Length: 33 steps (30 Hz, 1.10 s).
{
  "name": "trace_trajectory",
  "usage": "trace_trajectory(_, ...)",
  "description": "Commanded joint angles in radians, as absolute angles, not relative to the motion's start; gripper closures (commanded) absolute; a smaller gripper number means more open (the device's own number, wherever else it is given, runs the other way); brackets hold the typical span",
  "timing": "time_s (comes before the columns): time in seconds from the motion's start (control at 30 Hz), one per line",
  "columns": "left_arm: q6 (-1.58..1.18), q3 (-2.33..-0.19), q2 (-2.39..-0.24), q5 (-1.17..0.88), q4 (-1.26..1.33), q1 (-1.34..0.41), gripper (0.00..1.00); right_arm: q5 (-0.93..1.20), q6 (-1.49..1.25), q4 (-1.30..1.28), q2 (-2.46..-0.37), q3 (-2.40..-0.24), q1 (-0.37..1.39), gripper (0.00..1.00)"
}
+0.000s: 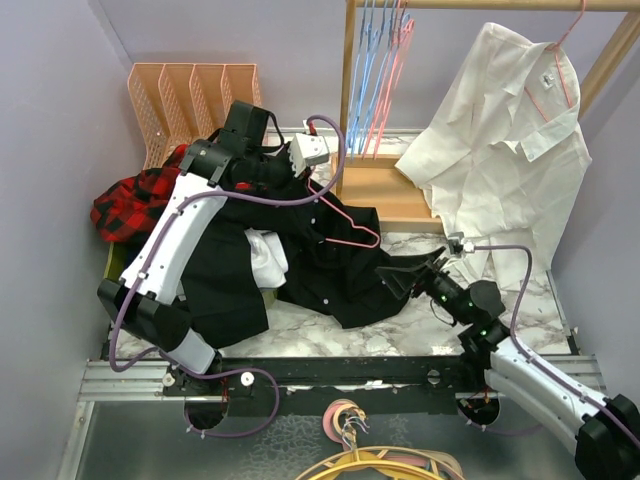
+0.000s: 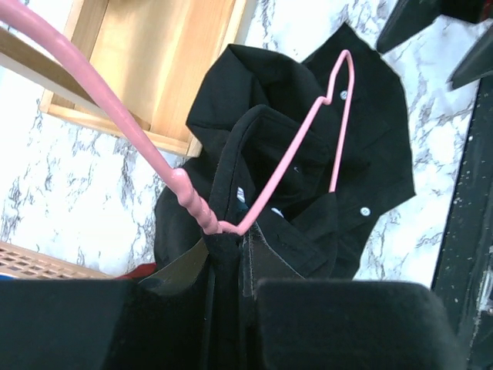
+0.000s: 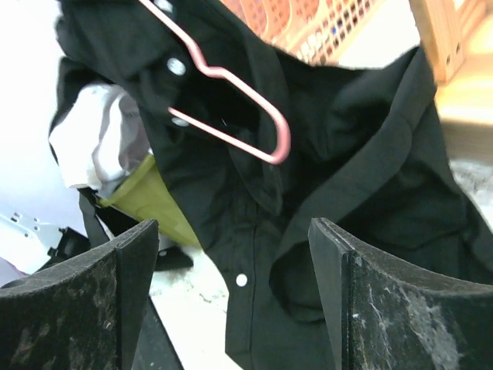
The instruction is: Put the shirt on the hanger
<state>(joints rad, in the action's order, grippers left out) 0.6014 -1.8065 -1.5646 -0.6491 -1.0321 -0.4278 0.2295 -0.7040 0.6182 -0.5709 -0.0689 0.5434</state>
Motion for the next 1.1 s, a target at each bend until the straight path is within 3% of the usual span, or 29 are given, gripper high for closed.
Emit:
trace_trajectory(0.0, 0.575, -1.88, -1.5, -0.742, -1.091, -0.43, 1.0, 0.316, -0.709, 0.675, -0.706, -0.07, 0.548, 0.25)
trace_trajectory(0.13, 0.561, -1.924, -1.485, -0.783, -1.112, -0.417, 1.0, 0.372, -0.699, 0.849, -0.895, -0.13, 0.548, 0.29)
trace_trajectory(0.37, 0.558, -1.957, -1.459, -0.798, -1.138, -0.417, 1.0, 0.408, -0.643, 0.903, -1.069, -0.276, 0.547, 0.27)
trace_trajectory(0.83, 0.572, -1.959, -1.449, -0.786, -1.14, -0.411, 1.0, 0.444, -0.722, 1.004, -1.176, -0.289, 0.584, 0.29)
trace_trajectory(0.93, 0.576, -1.98, -1.46, -0.785, -1.148, -0.401, 1.0, 0.414, -0.711, 1.002, -1.212, -0.303, 0.621, 0.41)
trace_trajectory(1.07, 0.58, -1.983, -1.461, -0.777, -1.149, -0.396, 1.0, 0.356, -0.725, 1.023, -1.251, -0.303, 0.637, 0.85)
